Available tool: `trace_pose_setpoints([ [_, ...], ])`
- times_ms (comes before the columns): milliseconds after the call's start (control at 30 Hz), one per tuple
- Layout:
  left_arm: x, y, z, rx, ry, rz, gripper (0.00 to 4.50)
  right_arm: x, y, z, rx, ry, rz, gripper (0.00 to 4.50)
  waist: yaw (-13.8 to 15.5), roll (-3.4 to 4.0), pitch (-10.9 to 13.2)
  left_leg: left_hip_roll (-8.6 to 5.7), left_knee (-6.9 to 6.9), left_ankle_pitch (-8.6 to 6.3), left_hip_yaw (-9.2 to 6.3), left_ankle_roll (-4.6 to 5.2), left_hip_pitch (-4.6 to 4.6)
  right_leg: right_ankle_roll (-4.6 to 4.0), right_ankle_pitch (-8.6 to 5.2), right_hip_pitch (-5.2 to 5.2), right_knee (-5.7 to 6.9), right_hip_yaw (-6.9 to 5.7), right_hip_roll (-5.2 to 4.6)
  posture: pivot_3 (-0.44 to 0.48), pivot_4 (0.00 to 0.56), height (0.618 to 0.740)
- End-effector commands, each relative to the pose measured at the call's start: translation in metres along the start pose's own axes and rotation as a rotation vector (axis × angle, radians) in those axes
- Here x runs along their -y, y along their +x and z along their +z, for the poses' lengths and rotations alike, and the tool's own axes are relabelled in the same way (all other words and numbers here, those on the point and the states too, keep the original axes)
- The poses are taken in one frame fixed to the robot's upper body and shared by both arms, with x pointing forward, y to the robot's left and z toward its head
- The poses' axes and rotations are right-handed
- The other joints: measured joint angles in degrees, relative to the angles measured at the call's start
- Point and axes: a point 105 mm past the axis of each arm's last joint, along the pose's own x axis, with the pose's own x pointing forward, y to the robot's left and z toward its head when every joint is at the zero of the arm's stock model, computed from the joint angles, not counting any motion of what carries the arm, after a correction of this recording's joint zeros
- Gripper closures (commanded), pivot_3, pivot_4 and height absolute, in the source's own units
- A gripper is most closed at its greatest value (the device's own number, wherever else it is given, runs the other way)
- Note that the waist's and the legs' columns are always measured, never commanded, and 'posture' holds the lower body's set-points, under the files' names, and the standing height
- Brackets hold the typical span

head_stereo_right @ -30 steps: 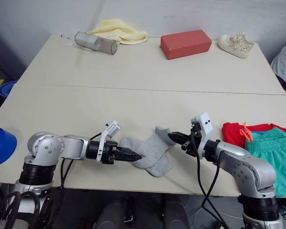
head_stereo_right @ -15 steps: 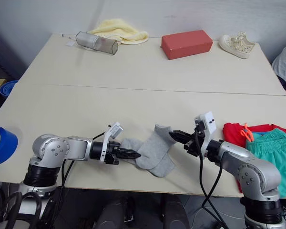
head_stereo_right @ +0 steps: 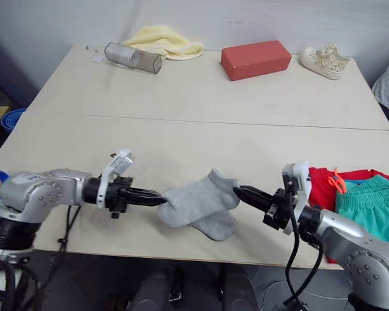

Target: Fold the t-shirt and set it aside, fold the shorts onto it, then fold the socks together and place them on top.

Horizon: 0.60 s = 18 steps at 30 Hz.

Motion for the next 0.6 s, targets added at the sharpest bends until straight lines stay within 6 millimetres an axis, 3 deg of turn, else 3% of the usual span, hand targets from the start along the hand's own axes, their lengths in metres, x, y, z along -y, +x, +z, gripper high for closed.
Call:
trace_pose_setpoints([
  [33, -0.003, -0.007, 0.008, -0.016, 0.001, -0.036, 4.48, -0.018, -0.005, 0.002, 0.022, -0.004, 0.017, 4.5, 0.1, 0.05, 0.0, -0.01, 0.01, -0.02, 0.01, 0.04, 0.0, -0.01, -0.01, 0.0, -0.01, 0.02, -0.03, 0.0, 0.15, 0.74],
  [233, -0.019, -0.007, 0.016, -0.059, -0.003, -0.028, 4.48, -0.035, -0.004, -0.025, -0.007, 0.082, 0.005, 4.5, -0.2, 0.04, 0.0, -0.03, 0.08, 0.19, -0.04, 0.22, -0.47, 0.05, 0.02, -0.33, -0.06, -0.05, -0.05, 0.0, 0.15, 0.74],
  [600, -0.039, 0.011, 0.023, -0.128, 0.069, -0.039, 4.48, -0.022, -0.001, -0.064, -0.017, 0.078, -0.155, 4.5, 0.0, -0.14, 0.1, -0.11, 0.5, 0.16, 0.09, 0.59, -0.73, 0.31, 0.08, -0.61, 0.29, -0.05, 0.27, 0.0, 0.15, 0.74],
])
